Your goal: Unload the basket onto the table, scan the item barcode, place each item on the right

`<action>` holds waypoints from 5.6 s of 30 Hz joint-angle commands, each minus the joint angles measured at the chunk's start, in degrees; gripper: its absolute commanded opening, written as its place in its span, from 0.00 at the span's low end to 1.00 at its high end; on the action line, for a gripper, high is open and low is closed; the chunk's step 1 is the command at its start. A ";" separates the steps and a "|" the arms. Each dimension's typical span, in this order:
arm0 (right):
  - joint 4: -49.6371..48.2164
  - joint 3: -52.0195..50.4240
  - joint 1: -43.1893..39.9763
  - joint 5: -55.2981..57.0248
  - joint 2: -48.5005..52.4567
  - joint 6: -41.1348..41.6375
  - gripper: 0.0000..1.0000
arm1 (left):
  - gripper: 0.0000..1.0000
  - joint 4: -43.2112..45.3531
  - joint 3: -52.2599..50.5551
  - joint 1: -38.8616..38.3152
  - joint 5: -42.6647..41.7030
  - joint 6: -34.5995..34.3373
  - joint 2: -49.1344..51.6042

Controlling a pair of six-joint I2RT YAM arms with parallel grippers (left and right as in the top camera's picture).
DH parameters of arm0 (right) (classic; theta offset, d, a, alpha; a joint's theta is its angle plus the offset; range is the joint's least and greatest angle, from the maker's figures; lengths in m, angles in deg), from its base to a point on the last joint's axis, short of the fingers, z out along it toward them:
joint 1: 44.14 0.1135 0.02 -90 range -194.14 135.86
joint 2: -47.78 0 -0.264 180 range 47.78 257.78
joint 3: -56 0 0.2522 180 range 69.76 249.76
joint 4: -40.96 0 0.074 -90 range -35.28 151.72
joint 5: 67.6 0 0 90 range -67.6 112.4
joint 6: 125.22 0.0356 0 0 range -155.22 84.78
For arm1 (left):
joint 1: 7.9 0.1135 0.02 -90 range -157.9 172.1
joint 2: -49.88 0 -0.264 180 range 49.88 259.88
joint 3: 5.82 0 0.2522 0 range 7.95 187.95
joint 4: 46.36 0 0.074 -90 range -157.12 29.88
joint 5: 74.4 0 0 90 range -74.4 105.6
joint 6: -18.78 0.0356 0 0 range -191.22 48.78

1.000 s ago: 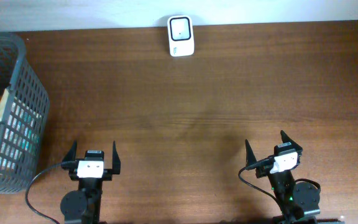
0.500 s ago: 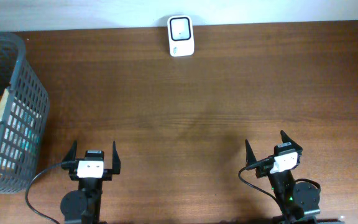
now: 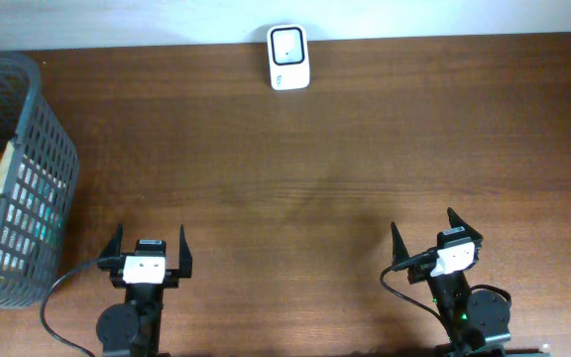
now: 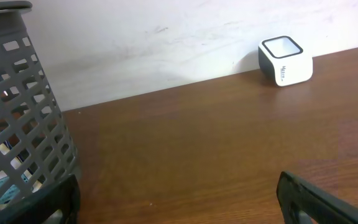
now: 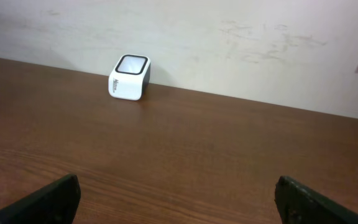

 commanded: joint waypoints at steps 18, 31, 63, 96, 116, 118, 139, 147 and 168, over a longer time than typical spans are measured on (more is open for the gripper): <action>-0.07 -0.52 -0.42 0.28 -0.22 -0.42 0.99 | 0.99 -0.07 -0.33 -0.20 0.15 0.50 -0.63; -0.07 -0.52 -0.42 0.28 -0.22 -0.42 0.99 | 0.99 -1.46 22.49 -0.20 -10.38 0.50 22.49; -0.07 -0.52 -0.42 0.28 -0.22 -0.42 0.99 | 0.99 -54.90 107.16 39.34 3.19 -26.97 89.99; -0.07 -0.52 -0.42 0.28 -0.22 -0.42 0.99 | 0.00 -36.44 91.23 49.66 -13.00 -13.64 105.77; -0.07 -0.52 -0.42 0.28 -0.22 -0.42 0.99 | 0.00 -46.60 89.72 -5.35 -18.32 -15.78 85.81; -0.07 -0.52 -0.42 0.28 -0.22 -0.42 0.99 | 0.00 -46.31 89.72 -13.42 -18.53 -17.57 94.55; -0.07 -0.52 -0.42 0.28 -0.22 -0.42 0.99 | 0.99 -41.24 103.06 -22.84 -4.02 -27.74 108.85; -0.07 -0.52 -0.42 0.28 -0.22 -0.42 0.99 | 0.99 -55.21 113.70 10.84 3.21 -24.98 91.21; -0.07 -0.52 -0.42 0.28 -0.22 -0.42 0.99 | 0.66 -56.22 91.86 43.87 -16.46 10.47 112.06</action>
